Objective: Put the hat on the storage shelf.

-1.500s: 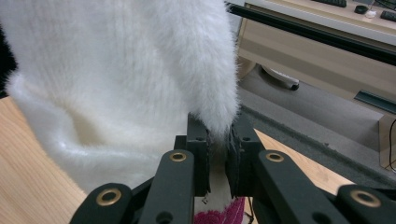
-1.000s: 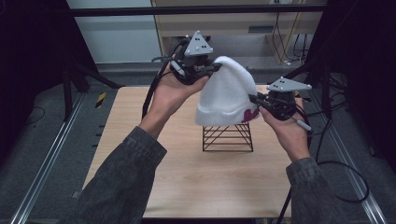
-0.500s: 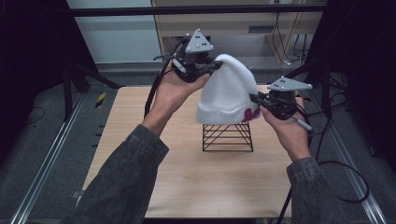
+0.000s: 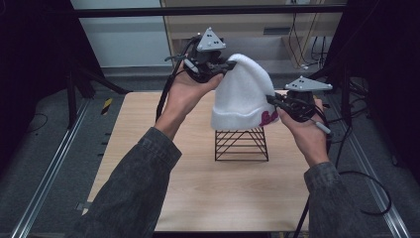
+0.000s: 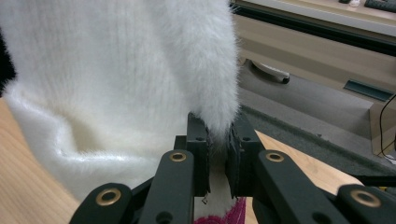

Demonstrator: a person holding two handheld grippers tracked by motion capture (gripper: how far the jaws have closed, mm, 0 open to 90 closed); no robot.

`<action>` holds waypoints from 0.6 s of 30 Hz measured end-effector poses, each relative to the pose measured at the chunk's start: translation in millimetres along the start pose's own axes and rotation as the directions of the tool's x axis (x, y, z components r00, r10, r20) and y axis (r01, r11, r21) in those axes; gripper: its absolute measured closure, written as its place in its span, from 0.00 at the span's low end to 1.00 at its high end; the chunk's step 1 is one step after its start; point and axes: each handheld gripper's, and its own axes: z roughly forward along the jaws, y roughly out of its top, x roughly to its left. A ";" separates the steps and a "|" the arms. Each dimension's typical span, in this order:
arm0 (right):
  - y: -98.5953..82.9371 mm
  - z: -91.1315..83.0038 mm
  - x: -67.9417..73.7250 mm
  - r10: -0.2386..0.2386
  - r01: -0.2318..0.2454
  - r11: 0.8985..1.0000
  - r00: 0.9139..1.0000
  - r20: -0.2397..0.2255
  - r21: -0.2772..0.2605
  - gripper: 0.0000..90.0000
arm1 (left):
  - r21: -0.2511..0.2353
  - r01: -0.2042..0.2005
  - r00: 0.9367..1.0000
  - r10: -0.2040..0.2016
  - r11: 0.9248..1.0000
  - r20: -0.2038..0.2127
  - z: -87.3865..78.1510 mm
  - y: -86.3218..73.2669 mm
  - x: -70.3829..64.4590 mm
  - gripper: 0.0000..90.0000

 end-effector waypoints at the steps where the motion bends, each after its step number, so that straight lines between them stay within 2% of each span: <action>1: 1.0 0.3 -0.8 0.004 -0.004 1.000 1.000 0.000 -0.005 0.90 | -0.003 0.002 1.000 -0.002 1.000 0.000 0.1 0.3 1.1 0.90; 7: 7.2 -0.3 -4.3 0.000 0.000 1.000 1.000 0.005 -0.022 0.90 | -0.012 0.006 1.000 -0.006 1.000 -0.007 -0.2 2.3 5.3 0.90; 8: 7.1 0.5 -5.1 -0.004 0.004 1.000 1.000 0.006 -0.021 0.90 | -0.002 -0.002 1.000 0.002 1.000 -0.008 2.3 1.2 5.2 0.90; 13: 1.8 5.8 -4.8 -0.003 0.003 1.000 1.000 0.007 0.002 0.90 | 0.020 -0.012 1.000 0.013 1.000 -0.012 9.3 -2.5 2.4 0.90; 18: -7.9 9.0 -4.4 -0.001 0.000 1.000 1.000 0.007 0.021 0.90 | 0.029 -0.042 0.999 0.042 0.999 -0.007 16.5 -3.5 -5.8 0.90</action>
